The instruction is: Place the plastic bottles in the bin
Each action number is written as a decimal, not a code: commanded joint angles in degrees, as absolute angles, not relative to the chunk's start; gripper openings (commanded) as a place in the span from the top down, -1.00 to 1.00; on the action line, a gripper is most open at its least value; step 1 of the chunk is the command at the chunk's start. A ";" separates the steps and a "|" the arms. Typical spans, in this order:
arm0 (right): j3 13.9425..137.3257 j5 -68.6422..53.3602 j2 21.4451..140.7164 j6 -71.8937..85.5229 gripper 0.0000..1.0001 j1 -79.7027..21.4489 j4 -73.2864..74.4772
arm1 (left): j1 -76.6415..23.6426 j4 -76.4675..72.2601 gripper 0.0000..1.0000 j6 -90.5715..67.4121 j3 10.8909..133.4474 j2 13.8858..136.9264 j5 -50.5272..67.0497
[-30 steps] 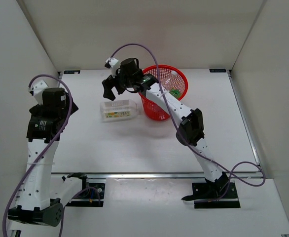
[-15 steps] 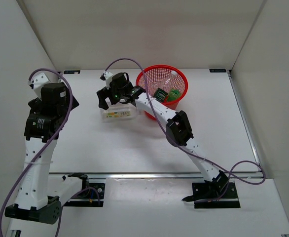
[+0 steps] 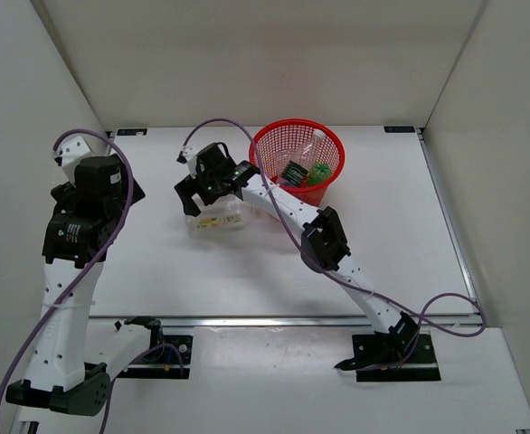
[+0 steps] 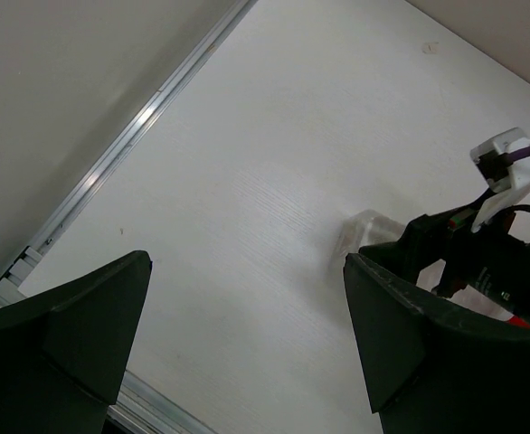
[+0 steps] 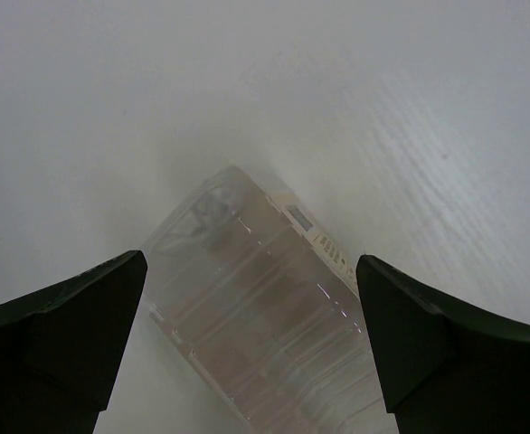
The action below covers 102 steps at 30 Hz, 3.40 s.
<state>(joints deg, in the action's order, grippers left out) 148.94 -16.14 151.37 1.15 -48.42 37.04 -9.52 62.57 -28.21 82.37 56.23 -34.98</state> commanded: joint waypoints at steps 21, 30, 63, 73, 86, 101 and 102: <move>150.20 -36.03 142.55 -30.12 -0.98 -47.90 53.42 | -12.30 61.09 -0.97 -25.58 79.55 56.60 -32.26; 150.38 -27.42 147.03 -39.45 -1.00 -47.46 50.71 | -14.94 61.17 -0.98 -26.01 77.09 57.57 -34.10; 131.32 -27.45 142.56 -36.75 -0.98 -52.82 52.22 | -17.66 61.61 -0.97 -26.54 75.50 55.82 -36.56; 129.03 -11.88 140.19 -29.81 -0.98 -55.63 47.99 | -18.19 62.23 -0.98 -26.36 75.76 55.11 -37.35; 101.60 -5.03 125.08 -23.11 -0.98 -59.41 26.29 | -16.88 61.70 -0.97 -26.54 76.11 53.53 -35.51; 97.30 -9.48 120.06 -19.34 -0.06 -58.54 24.17 | -16.26 61.00 -0.97 -26.10 75.94 53.17 -34.46; 97.03 -10.62 119.54 -19.34 -0.22 -58.45 24.17 | -15.82 61.26 -0.98 -25.58 76.20 53.00 -34.45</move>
<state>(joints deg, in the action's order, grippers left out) 98.32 -7.86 119.28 -20.56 -58.98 21.47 -16.53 61.63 -26.28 75.37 54.17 -35.07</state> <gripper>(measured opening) 0.572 0.991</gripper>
